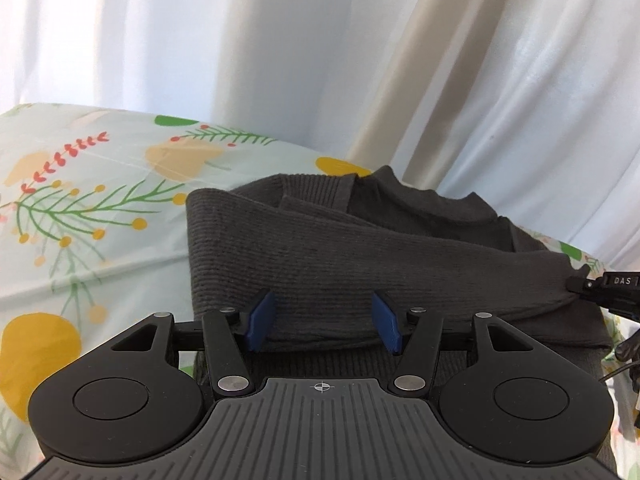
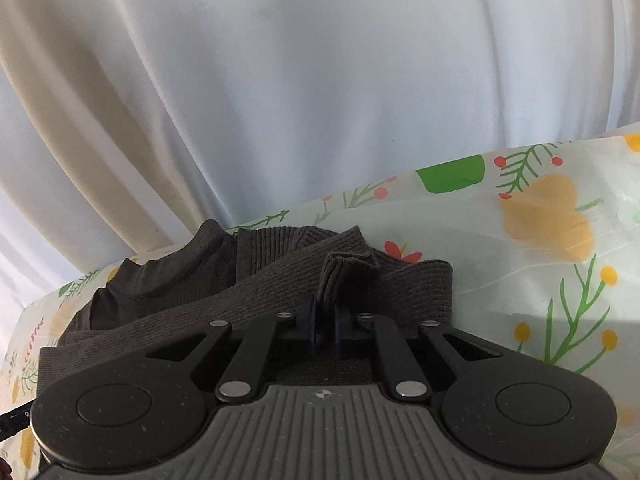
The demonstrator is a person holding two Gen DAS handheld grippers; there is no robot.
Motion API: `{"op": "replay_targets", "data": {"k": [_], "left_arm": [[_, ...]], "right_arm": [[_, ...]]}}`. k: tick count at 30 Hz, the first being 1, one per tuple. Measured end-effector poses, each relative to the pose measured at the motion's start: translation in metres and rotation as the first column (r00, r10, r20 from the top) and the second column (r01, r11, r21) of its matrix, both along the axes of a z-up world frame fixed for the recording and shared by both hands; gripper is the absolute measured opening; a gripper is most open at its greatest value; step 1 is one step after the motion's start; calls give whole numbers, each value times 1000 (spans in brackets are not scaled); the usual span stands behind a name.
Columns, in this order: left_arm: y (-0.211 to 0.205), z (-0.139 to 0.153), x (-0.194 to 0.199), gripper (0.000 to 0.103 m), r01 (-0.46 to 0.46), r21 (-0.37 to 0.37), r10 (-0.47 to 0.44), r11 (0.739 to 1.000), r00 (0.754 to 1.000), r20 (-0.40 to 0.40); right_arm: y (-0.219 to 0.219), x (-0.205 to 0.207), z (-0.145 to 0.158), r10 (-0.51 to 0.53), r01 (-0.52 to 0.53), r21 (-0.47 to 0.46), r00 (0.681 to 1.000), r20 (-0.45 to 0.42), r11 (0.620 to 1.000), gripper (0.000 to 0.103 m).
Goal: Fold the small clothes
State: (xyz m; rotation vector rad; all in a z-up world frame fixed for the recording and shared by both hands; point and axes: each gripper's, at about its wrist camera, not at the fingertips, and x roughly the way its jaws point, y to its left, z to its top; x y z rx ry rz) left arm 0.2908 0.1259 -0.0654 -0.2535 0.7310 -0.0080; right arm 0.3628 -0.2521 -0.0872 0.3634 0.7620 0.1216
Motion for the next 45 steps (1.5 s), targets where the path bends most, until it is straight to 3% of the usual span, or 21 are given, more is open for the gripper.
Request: {"op": "replay_targets", "data": {"k": [2,6,10,14,17,20,23,27,31,34,37,41,45], "left_arm": [[6,-4,1,57,-7,-8,7,1000,1000,-6],[13,0,-2,58,-15,-28,15,999,1000,-5],[16,-3,2,58,-24,-41,24,999,1000,-10],[8,-6,9,59,-6,22,5,1000,1000,15],[1,-9,12,59,15,87,-18,996,999,37],[-1,-7,9,60,23,109,-25,994,1000,19],[0,-3,-1,62,38,114,-39,993,999,4],[0,-5,-13,64,51,149,-53,988,999,9],[-5,-1,-18,65,48,186,-50,981,999,5],[-2,0,-24,65,21,193,-23,981,1000,8],[5,3,-35,67,-29,216,33,976,999,-18],[19,9,-67,65,-4,95,11,995,997,-77],[16,17,-114,65,52,92,-42,994,993,-108]], "right_arm": [[-1,0,-4,-2,2,-6,1000,12,1000,8],[-16,-11,0,-16,18,90,999,-33,996,15],[-16,-34,3,97,-88,168,994,-49,982,15],[-4,-41,-4,109,-105,80,993,-50,991,8],[1,-35,-5,75,-73,66,997,-35,995,5],[6,-36,-2,68,-66,44,997,-33,997,7],[10,-50,0,130,-128,49,991,-37,991,10],[18,-74,4,224,-224,-9,974,-32,974,14],[21,-84,1,247,-249,-45,968,-55,967,16],[17,-91,1,216,-218,-41,975,-58,975,16],[3,-99,-3,180,-178,31,982,-53,983,16],[-6,-125,-2,239,-231,108,969,-68,967,23],[-3,-173,2,354,-341,129,931,-92,931,25]]}}
